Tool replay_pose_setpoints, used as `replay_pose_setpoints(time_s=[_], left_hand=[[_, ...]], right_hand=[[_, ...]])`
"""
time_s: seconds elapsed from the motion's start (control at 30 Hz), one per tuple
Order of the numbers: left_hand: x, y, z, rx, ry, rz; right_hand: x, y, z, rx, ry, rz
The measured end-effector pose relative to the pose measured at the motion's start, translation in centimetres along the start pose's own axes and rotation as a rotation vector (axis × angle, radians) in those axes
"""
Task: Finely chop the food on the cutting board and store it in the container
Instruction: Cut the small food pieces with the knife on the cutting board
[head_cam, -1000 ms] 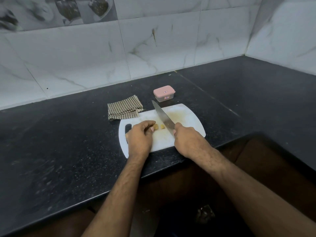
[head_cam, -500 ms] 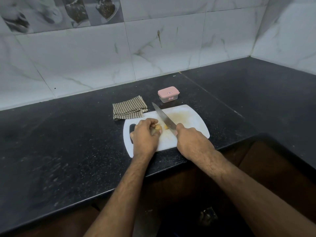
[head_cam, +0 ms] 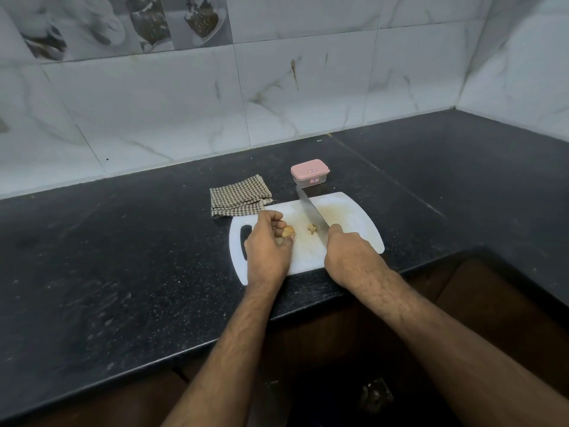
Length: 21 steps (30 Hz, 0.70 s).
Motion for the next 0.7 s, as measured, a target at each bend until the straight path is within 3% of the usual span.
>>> replay_pose_setpoints(time_s=[0.4,0.7], left_hand=[[0.04,-0.11,-0.11,0.044,-0.02,0.002],[0.0,-0.08,0.13,0.037,-0.021,-0.001]], right_hand=[[-0.43,-0.01,-0.36,-0.202,0.127,0.034],[-0.06,0.01,-0.71,-0.161,0.083,0.019]])
Point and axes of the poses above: each hand's wrist, its own x-axis towards the middle knuckle, its own y-axis out of the back of the hand, z = x × y, the point moved 5 cm from there along x, towards the middle knuckle, and after that the axes turned 13 degrees about -z, right-handed, at the moved point
